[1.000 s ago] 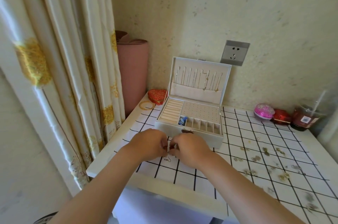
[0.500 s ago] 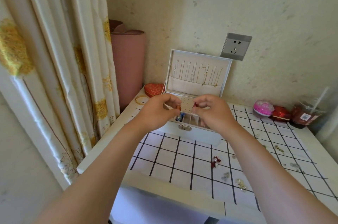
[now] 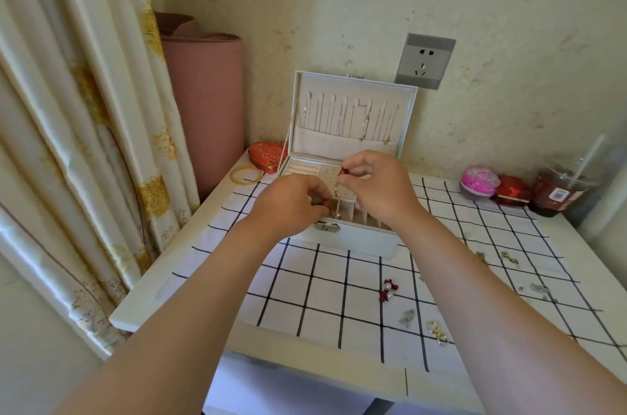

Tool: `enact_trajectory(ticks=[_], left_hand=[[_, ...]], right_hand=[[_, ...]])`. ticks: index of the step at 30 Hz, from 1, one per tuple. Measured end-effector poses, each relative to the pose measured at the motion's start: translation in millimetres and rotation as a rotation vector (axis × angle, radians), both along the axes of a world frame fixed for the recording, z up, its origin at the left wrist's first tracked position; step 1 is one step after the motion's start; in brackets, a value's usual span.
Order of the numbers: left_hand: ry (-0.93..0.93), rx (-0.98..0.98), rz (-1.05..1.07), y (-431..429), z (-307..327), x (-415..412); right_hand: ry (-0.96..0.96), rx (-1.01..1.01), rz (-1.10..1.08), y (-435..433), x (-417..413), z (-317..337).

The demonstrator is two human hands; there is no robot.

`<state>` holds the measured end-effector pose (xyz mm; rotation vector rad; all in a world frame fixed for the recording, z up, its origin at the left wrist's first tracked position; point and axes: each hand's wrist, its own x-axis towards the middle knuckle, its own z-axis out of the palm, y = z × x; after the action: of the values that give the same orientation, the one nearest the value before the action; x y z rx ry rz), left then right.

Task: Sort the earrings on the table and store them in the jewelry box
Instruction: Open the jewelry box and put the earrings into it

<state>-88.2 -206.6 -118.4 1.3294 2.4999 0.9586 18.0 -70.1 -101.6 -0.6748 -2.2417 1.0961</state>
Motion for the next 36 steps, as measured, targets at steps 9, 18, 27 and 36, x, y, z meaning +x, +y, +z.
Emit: enact_trajectory(ticks=[9,18,27,36], left_hand=[[-0.122,0.147,0.036,-4.0,2.4,-4.4],[-0.107,0.171,0.037,-1.9,-0.6,-2.7],[-0.066,0.034,0.003,2.1,-3.7,-0.9],[-0.017,-0.015,0.048,11.4,-8.4,4.7]], right_hand=[[-0.029,0.014,0.019,1.4,-7.4,-9.3],[-0.2,0.122,0.039,1.5,-6.6,-19.0],[-0.409,0.338,0.153,6.4,-7.0,-20.7],[-0.412,0.379,0.123,4.5,-2.1,-17.6]])
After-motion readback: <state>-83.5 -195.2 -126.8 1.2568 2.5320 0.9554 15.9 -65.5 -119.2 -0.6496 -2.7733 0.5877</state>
